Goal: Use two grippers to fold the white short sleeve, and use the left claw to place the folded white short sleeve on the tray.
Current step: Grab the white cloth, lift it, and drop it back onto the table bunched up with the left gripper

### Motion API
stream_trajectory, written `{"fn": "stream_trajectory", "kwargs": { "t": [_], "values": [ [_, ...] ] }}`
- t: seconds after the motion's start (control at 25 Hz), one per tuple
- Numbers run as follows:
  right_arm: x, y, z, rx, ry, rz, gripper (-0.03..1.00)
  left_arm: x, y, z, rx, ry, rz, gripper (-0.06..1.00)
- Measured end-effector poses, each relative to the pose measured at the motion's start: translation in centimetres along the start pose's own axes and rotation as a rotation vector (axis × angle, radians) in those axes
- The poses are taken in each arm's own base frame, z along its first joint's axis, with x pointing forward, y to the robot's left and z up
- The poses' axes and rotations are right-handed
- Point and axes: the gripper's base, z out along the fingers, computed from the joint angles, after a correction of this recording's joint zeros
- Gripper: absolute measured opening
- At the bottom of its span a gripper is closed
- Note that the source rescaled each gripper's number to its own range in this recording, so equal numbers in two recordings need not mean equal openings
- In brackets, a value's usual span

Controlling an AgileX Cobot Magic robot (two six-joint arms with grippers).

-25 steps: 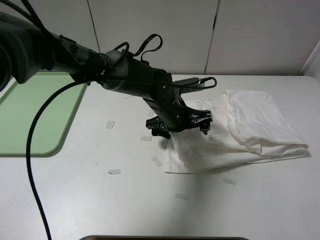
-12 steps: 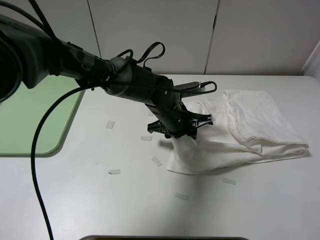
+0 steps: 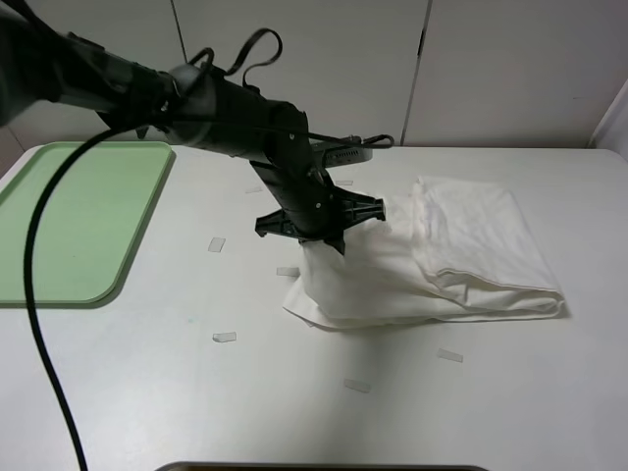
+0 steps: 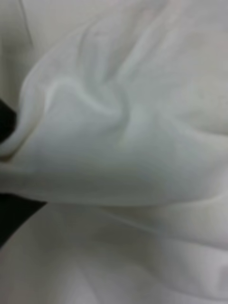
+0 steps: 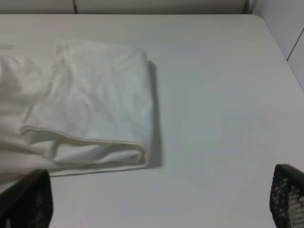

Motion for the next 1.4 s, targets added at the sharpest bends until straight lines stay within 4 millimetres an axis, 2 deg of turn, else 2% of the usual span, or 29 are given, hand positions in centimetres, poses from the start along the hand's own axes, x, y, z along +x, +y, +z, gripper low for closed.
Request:
{"fn": "stream_trajectory", "kwargs": {
  "t": [0.36,0.64,0.84,1.04,1.2,1.32,1.4],
  "values": [
    [0.0,0.0,0.0,0.000,0.000,0.000,1.00,-1.2,2.6,-6.7,-0.203,0.072,0.224,0.07],
    [0.0,0.0,0.0,0.000,0.000,0.000,1.00,-1.0,3.5,-12.0,-0.357,0.119,0.408,0.07],
    [0.0,0.0,0.0,0.000,0.000,0.000,1.00,-0.6,4.0,-14.6,-0.427,0.150,0.459,0.07],
    [0.0,0.0,0.0,0.000,0.000,0.000,1.00,-0.4,4.2,-15.1,-0.448,0.181,0.481,0.07],
    [0.0,0.0,0.0,0.000,0.000,0.000,1.00,-0.3,3.7,-14.9,-0.389,0.174,0.460,0.07],
    [0.0,0.0,0.0,0.000,0.000,0.000,1.00,-0.1,2.9,-14.5,-0.352,0.151,0.466,0.07],
    [0.0,0.0,0.0,0.000,0.000,0.000,1.00,0.4,1.7,-13.6,-0.317,0.136,0.489,0.07]
  ]
}}
